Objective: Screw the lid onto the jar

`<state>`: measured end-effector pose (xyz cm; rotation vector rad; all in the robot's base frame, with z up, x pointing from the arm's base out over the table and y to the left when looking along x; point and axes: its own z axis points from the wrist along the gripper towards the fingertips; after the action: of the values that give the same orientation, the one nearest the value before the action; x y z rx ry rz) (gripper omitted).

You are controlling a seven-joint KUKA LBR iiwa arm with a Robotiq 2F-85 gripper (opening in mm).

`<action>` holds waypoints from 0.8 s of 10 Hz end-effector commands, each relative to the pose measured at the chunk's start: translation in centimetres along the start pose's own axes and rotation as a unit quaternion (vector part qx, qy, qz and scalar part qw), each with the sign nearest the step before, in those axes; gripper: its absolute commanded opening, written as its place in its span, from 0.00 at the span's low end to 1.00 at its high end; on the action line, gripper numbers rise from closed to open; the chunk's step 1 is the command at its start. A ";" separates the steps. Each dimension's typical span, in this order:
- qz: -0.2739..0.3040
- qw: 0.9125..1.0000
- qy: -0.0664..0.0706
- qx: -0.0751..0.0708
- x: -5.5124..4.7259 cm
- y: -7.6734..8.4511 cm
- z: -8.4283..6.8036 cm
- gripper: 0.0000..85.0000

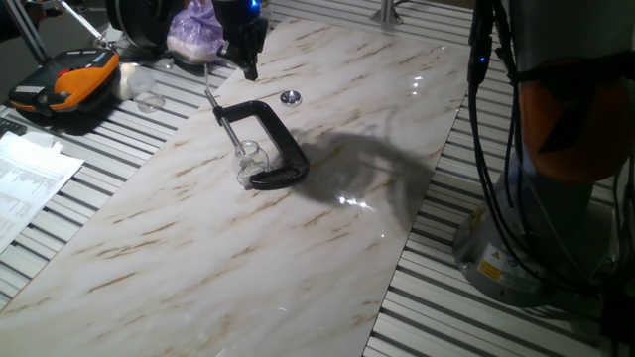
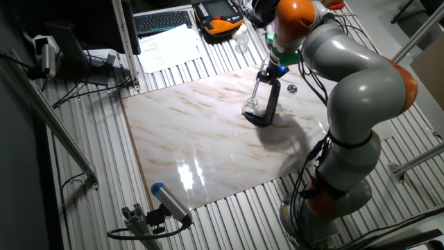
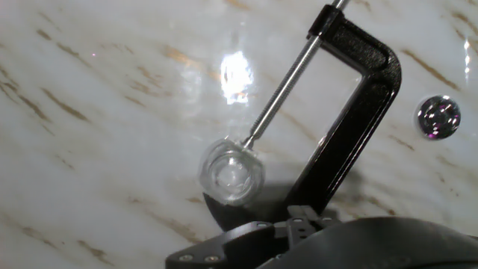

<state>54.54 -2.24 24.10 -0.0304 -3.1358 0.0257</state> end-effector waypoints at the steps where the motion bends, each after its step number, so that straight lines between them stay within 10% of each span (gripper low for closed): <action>1: -0.004 1.000 -0.002 -0.001 -0.5 -0.8 0.1 0.00; 8: -0.020 1.000 -0.021 -0.008 -2.6 -5.4 1.9 0.00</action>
<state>57.07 -7.84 22.27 0.0332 -3.1777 0.0003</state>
